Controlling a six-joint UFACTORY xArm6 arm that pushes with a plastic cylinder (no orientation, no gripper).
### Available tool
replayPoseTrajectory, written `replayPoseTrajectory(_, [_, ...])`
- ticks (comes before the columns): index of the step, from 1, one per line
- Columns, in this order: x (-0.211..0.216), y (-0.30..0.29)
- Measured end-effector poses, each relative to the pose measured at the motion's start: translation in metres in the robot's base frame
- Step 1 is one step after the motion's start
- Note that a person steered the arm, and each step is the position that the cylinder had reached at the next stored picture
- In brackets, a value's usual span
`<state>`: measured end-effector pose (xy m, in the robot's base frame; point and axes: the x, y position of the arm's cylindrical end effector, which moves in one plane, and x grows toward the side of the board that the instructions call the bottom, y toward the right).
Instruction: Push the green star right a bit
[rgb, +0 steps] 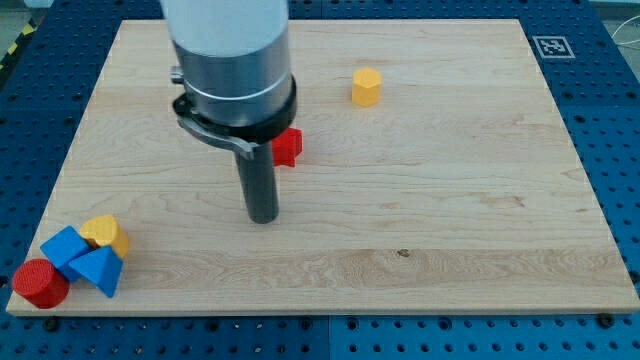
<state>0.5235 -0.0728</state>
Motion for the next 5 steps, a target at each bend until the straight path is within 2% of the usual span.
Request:
replayPoseTrajectory(2, [-0.031, -0.037])
replayPoseTrajectory(5, [-0.099, -0.068])
